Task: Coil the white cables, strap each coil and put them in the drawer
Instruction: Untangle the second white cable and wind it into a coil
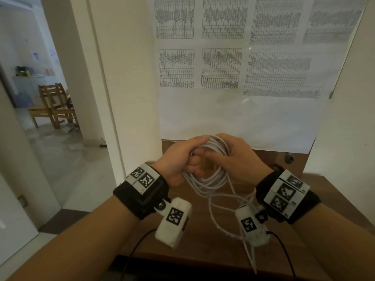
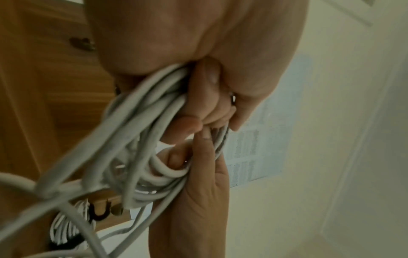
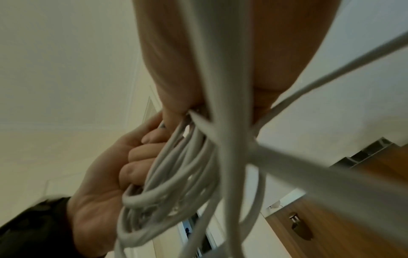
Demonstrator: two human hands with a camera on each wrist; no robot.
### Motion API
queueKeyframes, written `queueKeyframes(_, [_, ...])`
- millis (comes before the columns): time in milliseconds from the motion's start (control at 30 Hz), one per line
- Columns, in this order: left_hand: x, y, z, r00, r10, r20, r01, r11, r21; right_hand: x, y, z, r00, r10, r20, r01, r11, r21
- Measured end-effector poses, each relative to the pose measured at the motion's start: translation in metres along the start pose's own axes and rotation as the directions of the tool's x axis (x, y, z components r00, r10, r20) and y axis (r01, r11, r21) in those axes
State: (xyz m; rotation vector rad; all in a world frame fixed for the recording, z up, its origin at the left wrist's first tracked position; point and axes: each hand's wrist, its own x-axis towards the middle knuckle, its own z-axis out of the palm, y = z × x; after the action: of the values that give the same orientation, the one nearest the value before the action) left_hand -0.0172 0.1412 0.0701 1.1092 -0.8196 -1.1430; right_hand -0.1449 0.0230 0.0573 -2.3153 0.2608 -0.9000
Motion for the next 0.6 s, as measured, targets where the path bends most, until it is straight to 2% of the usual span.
queueKeyframes(67, [0.002,0.002,-0.004,0.998,0.011,-0.057,-0.013,0.999,-0.034,-0.004,0.002,-0.002,0.998,0.066,0.009,-0.066,0.994,0.092])
queueKeyframes(133, [0.003,0.006,-0.011,0.994,0.018,-0.105,-0.029,0.994,-0.103,-0.01,0.004,-0.004,0.993,0.11,-0.034,-0.103,0.982,0.156])
queueKeyframes(267, [0.0,0.017,-0.027,0.989,0.022,-0.147,-0.056,0.971,-0.231,-0.023,0.005,-0.007,0.985,0.112,-0.131,-0.094,0.986,0.135])
queueKeyframes(333, [-0.001,0.022,-0.03,0.989,0.025,-0.149,-0.066,0.959,-0.274,-0.026,0.009,-0.008,0.982,0.159,-0.097,-0.148,0.983,0.106])
queueKeyframes(400, [-0.002,0.026,-0.029,0.989,0.032,-0.145,-0.078,0.944,-0.322,-0.028,0.014,-0.005,0.978,0.207,0.021,-0.208,0.974,0.089])
queueKeyframes(467, [-0.003,0.029,-0.027,0.988,0.045,-0.149,-0.099,0.923,-0.372,-0.029,0.017,0.0,0.974,0.197,0.111,-0.207,0.975,0.084])
queueKeyframes(600, [-0.004,0.032,-0.028,0.977,0.097,-0.187,-0.173,0.879,-0.445,-0.031,0.01,0.005,0.969,0.241,0.058,-0.247,0.928,0.278])
